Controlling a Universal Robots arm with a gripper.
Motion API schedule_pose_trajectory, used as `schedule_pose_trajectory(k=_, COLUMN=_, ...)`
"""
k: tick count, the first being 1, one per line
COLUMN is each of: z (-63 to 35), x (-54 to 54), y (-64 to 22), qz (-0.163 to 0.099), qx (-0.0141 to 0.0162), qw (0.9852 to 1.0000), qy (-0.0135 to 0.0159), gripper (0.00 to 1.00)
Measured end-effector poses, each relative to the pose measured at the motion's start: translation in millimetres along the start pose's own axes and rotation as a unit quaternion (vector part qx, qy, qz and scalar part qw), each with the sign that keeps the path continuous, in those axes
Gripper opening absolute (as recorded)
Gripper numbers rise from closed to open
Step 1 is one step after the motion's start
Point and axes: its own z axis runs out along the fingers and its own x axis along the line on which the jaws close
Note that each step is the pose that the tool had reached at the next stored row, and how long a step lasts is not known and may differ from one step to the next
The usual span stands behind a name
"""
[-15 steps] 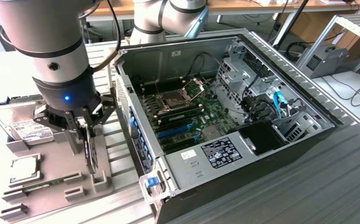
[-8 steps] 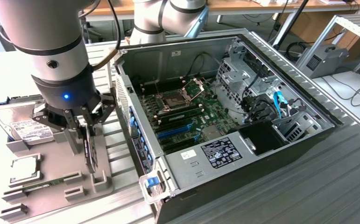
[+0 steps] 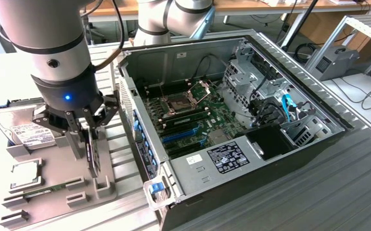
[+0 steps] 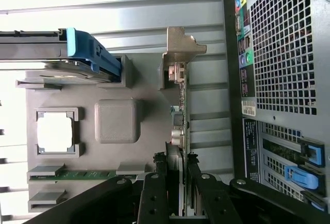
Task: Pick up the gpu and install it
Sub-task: 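Pick up the gpu and move the gpu toward the slot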
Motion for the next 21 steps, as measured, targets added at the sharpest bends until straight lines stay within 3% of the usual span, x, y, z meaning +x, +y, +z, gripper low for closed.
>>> schedule_pose_trajectory(k=21, z=-6.9, x=-0.2, y=0.3, qz=0.000, qx=0.0000, qw=1.0000, qy=0.0000, gripper=0.26)
